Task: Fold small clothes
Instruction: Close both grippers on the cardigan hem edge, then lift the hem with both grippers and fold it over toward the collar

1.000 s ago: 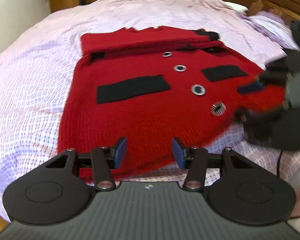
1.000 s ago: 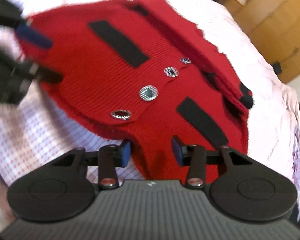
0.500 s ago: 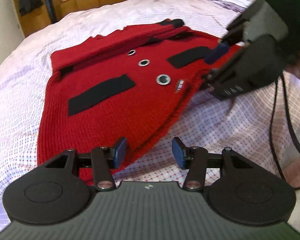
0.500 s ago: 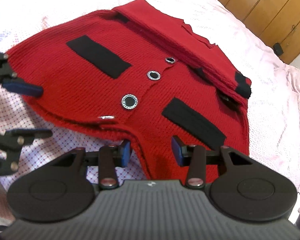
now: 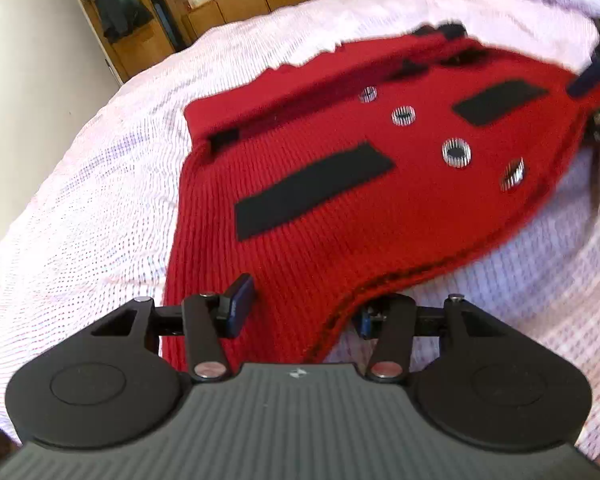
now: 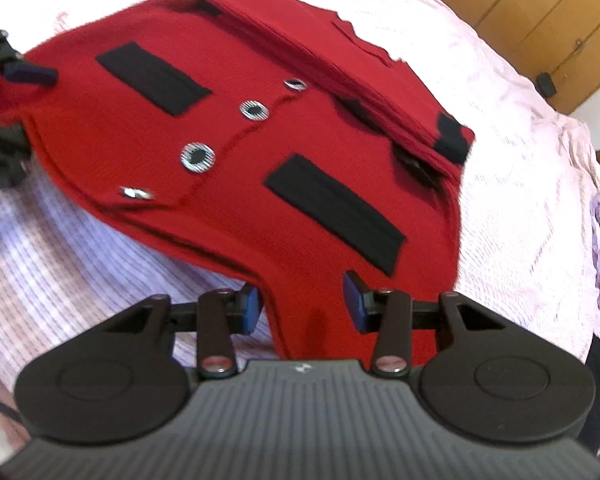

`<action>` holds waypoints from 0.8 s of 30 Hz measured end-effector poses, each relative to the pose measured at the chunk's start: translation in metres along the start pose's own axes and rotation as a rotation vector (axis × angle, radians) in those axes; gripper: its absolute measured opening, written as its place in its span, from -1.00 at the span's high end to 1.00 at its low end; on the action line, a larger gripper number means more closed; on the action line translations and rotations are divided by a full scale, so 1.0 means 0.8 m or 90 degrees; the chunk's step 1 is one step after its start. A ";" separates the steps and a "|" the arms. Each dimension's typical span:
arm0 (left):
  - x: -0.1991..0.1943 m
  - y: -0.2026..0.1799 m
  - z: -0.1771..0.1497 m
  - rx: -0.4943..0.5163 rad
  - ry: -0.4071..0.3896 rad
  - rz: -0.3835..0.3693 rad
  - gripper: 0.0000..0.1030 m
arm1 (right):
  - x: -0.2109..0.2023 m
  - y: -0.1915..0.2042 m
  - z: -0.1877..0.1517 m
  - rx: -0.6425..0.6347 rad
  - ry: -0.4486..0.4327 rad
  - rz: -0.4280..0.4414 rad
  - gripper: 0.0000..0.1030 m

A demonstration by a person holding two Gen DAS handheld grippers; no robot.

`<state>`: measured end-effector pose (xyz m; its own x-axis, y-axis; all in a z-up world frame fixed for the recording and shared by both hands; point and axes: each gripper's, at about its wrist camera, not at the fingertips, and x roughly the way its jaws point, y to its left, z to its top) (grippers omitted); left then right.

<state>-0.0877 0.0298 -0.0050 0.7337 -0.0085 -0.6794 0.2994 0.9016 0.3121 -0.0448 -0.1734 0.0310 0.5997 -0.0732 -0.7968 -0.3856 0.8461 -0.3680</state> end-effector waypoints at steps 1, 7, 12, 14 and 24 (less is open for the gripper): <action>0.000 0.003 0.002 -0.005 -0.009 -0.003 -0.09 | 0.001 -0.006 -0.004 0.007 0.001 0.002 0.14; 0.006 0.019 0.019 -0.035 -0.031 -0.058 0.48 | -0.007 -0.041 -0.027 0.061 -0.045 0.055 0.14; -0.008 0.021 0.026 -0.057 -0.066 -0.083 0.79 | -0.006 -0.041 -0.041 0.077 -0.052 0.103 0.81; -0.015 0.025 0.032 -0.071 -0.082 -0.085 0.81 | -0.016 -0.039 -0.045 0.077 -0.079 0.089 0.82; -0.039 0.051 0.099 -0.089 -0.139 -0.069 0.82 | -0.073 -0.065 -0.014 0.131 -0.257 -0.013 0.83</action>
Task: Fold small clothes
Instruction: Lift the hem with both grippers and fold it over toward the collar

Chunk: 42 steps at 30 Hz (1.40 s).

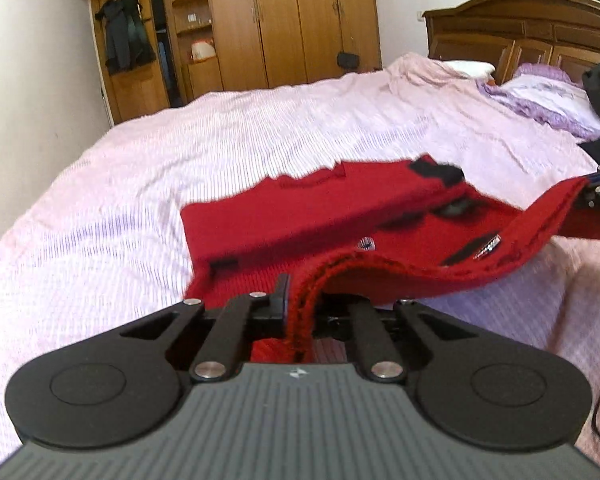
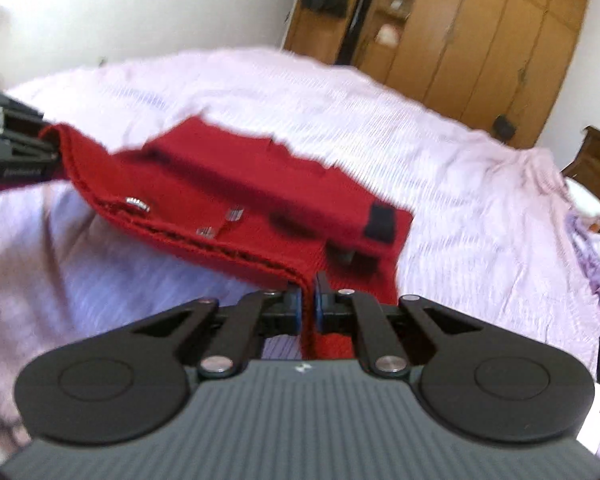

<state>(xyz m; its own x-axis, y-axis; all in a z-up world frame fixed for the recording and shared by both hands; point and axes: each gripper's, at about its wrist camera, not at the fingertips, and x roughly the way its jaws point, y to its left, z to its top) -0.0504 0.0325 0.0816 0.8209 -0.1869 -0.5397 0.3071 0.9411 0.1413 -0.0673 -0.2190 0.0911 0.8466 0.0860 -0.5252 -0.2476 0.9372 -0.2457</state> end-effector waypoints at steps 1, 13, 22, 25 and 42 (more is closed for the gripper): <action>0.002 0.003 0.008 -0.001 -0.002 0.001 0.82 | 0.002 -0.004 0.005 0.008 -0.010 -0.004 0.83; 0.043 0.025 0.094 0.022 -0.026 0.022 0.83 | 0.045 -0.043 0.055 0.066 -0.082 -0.058 0.83; 0.105 0.045 0.146 0.033 -0.030 0.037 0.83 | 0.099 -0.065 0.090 0.064 -0.105 -0.093 0.83; 0.130 0.055 0.160 0.032 -0.027 0.045 0.83 | 0.122 -0.069 0.105 0.057 -0.114 -0.102 0.83; 0.359 0.100 0.126 -0.004 0.117 0.040 0.80 | 0.318 -0.066 0.087 0.037 -0.006 -0.109 0.83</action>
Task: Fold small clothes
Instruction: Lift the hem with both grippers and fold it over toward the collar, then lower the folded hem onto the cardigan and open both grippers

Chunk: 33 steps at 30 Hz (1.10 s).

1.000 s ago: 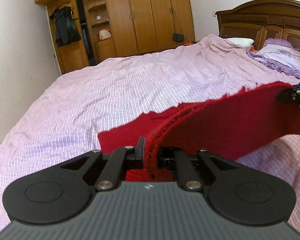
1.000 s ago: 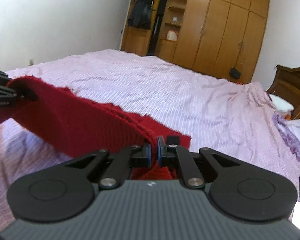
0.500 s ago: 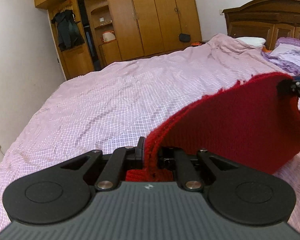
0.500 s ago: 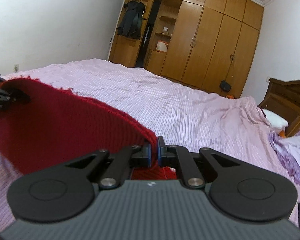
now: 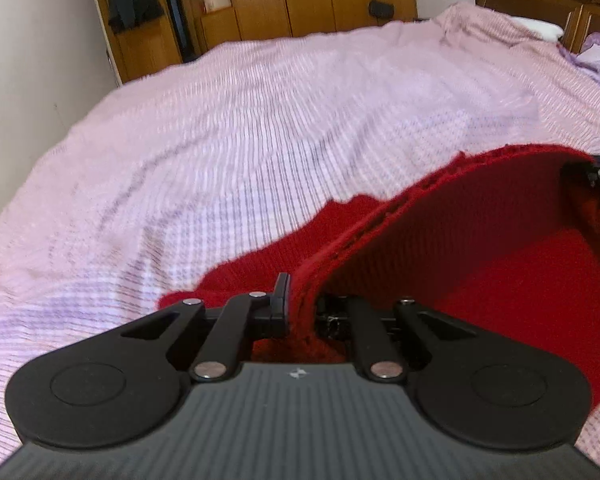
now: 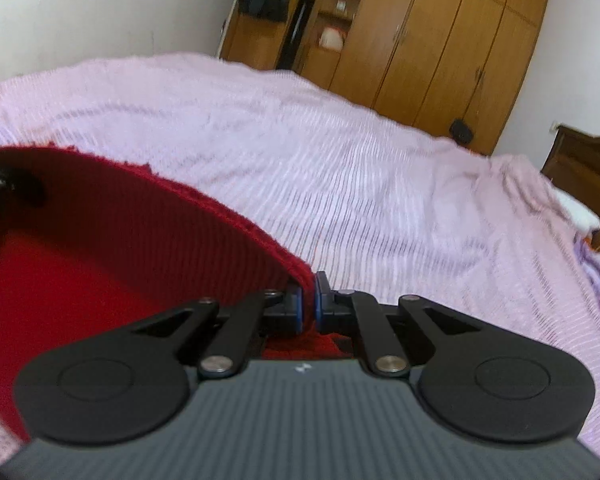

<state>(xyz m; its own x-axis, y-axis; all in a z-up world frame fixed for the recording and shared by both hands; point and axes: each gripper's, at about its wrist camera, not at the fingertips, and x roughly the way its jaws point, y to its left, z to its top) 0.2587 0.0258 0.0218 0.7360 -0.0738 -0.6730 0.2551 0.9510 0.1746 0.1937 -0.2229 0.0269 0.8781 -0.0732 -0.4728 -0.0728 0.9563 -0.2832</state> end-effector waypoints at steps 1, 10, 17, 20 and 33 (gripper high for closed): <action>0.006 -0.001 -0.003 -0.002 0.003 0.000 0.80 | 0.006 0.001 -0.004 -0.001 0.008 0.000 0.83; -0.005 0.000 -0.004 0.016 -0.003 0.017 0.21 | 0.020 0.008 -0.006 0.005 0.015 0.002 0.67; -0.063 0.026 0.002 -0.028 -0.024 -0.022 -0.12 | -0.016 -0.023 -0.001 0.075 -0.008 0.025 0.25; -0.086 0.029 -0.001 -0.035 -0.036 -0.033 -0.19 | -0.037 -0.035 -0.003 0.092 -0.020 0.031 0.20; -0.105 0.052 -0.052 -0.065 -0.003 0.010 -0.24 | -0.076 -0.071 -0.037 0.094 -0.012 0.016 0.20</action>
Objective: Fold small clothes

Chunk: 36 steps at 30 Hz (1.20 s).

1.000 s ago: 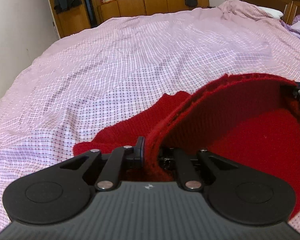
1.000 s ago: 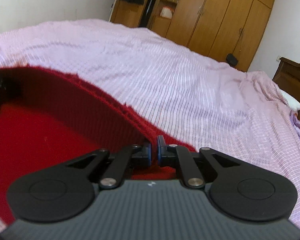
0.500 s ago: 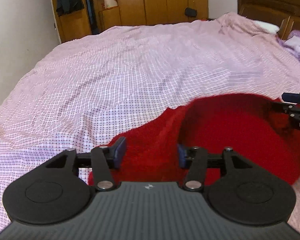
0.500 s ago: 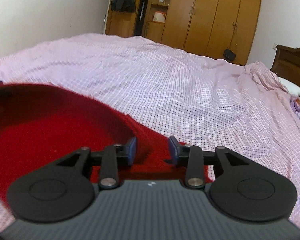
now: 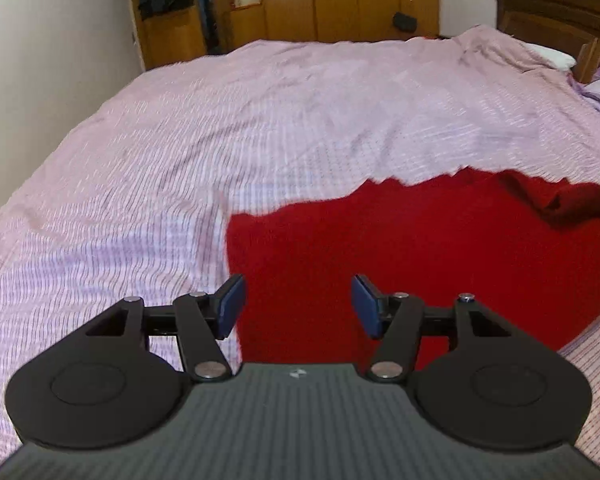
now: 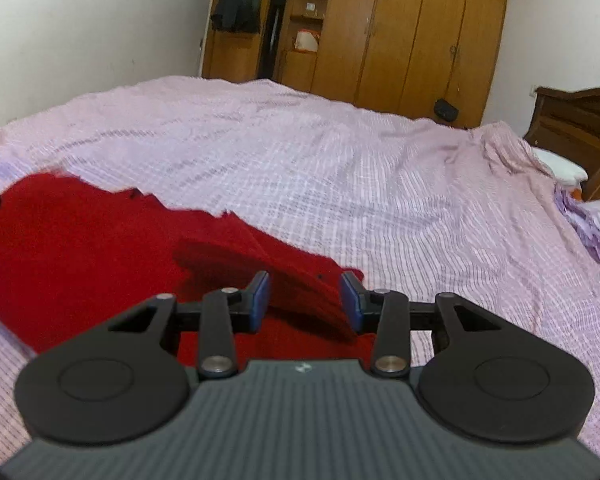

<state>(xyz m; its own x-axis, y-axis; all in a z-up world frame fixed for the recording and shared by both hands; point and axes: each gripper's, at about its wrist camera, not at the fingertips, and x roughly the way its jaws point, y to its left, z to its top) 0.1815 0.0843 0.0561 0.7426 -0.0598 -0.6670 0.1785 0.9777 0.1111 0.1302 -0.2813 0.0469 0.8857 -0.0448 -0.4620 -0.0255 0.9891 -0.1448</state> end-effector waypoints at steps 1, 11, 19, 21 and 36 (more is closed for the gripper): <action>0.003 0.002 -0.003 -0.005 0.004 0.002 -0.24 | 0.002 -0.003 -0.002 0.003 0.002 0.003 0.20; 0.035 0.011 -0.016 -0.039 0.036 0.021 -0.25 | 0.070 -0.028 -0.003 -0.004 0.050 -0.043 0.19; 0.038 0.009 -0.010 -0.037 0.038 0.026 -0.25 | 0.081 -0.079 -0.005 0.186 0.069 -0.055 0.19; 0.035 0.008 -0.009 -0.039 0.039 0.031 -0.25 | 0.054 -0.073 0.000 0.199 0.045 -0.033 0.19; 0.048 0.015 -0.015 -0.081 0.071 0.033 -0.34 | 0.055 -0.028 -0.044 0.237 0.087 0.052 0.10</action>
<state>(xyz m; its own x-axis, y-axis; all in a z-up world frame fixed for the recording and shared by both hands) 0.2045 0.0962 0.0226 0.6713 0.0067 -0.7412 0.0543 0.9968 0.0581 0.1533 -0.3106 -0.0008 0.8173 0.0421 -0.5747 0.0995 0.9721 0.2126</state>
